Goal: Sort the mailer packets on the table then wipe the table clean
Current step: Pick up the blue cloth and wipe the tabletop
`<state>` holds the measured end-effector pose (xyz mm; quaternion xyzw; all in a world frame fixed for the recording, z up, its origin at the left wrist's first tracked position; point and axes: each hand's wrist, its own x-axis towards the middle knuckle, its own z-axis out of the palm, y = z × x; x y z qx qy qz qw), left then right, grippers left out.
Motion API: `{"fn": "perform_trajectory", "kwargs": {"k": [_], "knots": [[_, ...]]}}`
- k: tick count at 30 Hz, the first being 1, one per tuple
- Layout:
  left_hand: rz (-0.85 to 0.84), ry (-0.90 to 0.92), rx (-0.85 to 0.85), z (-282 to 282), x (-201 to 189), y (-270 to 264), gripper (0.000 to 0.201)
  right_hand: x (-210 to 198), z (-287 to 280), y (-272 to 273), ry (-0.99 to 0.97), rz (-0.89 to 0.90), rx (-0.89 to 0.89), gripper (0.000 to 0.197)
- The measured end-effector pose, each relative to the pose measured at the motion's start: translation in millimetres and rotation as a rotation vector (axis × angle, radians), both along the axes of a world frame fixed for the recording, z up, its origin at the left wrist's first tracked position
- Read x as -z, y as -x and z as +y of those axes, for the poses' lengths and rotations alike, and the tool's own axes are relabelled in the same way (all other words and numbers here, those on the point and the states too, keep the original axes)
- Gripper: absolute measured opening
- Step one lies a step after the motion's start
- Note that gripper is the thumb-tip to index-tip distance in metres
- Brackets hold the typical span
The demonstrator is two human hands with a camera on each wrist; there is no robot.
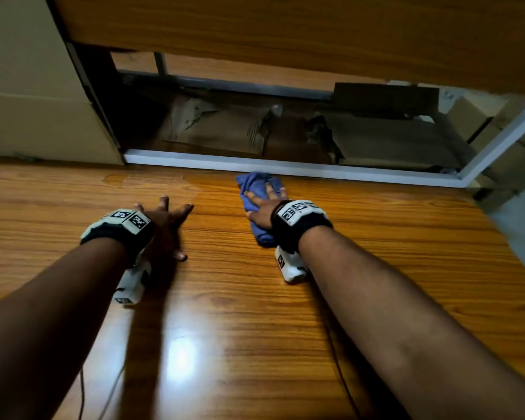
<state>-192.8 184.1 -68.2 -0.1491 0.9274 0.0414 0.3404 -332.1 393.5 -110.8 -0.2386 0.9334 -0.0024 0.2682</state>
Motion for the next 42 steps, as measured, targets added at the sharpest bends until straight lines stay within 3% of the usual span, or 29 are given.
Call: {"fn": "perform_trajectory", "kwargs": {"k": [2, 7, 9, 10, 13, 16, 19, 25, 28, 30, 34, 36, 39, 42], "knots": [[0.005, -0.021, -0.025, -5, 6, 2, 0.118, -2, 22, 11, -0.004, 0.016, 0.04, 0.064], [0.002, -0.04, -0.026, -7, 8, 3, 0.121, -15, 125, 43, -0.002, 0.04, 0.402, 0.061], [-0.008, -0.018, -0.026, -4, 5, 4, 0.122, -18, 131, 41, -0.01, 0.045, 0.501, 0.072], [-0.012, -0.007, -0.026, -2, 3, 3, 0.122, -17, 118, 34, -0.017, 0.04, 0.489, 0.075], [-0.002, -0.005, -0.001, 1, 0, 2, 0.121, -2, 43, -2, -0.026, 0.057, 0.189, 0.07], [0.007, -0.027, -0.012, 0, -3, -3, 0.118, 4, -30, -48, 0.016, 0.015, 0.003, 0.067], [0.022, -0.061, -0.012, -1, -5, -7, 0.117, 0, -33, -59, -0.049, 0.003, -0.085, 0.067], [0.05, -0.084, -0.024, -7, 3, -5, 0.12, -22, 108, -22, -0.126, 0.048, 0.325, 0.064], [0.055, -0.065, -0.004, -10, 8, -1, 0.127, -29, 130, -24, -0.124, 0.062, 0.445, 0.066], [0.059, -0.06, 0.006, -11, 10, 3, 0.13, -23, 100, -34, -0.062, 0.039, 0.434, 0.065], [0.062, -0.011, 0.014, -7, 6, -1, 0.125, -11, 7, -84, -0.037, 0.029, 0.108, 0.065], [0.08, -0.007, 0.011, -5, 6, -3, 0.122, -11, -13, -104, -0.045, 0.012, 0.03, 0.064], [0.119, -0.039, 0.007, -7, 8, -8, 0.118, -6, 19, -98, -0.025, 0.0, 0.068, 0.065], [0.162, -0.076, 0.008, -9, 14, -14, 0.116, 1, 94, -74, -0.076, 0.034, 0.295, 0.07]]}}
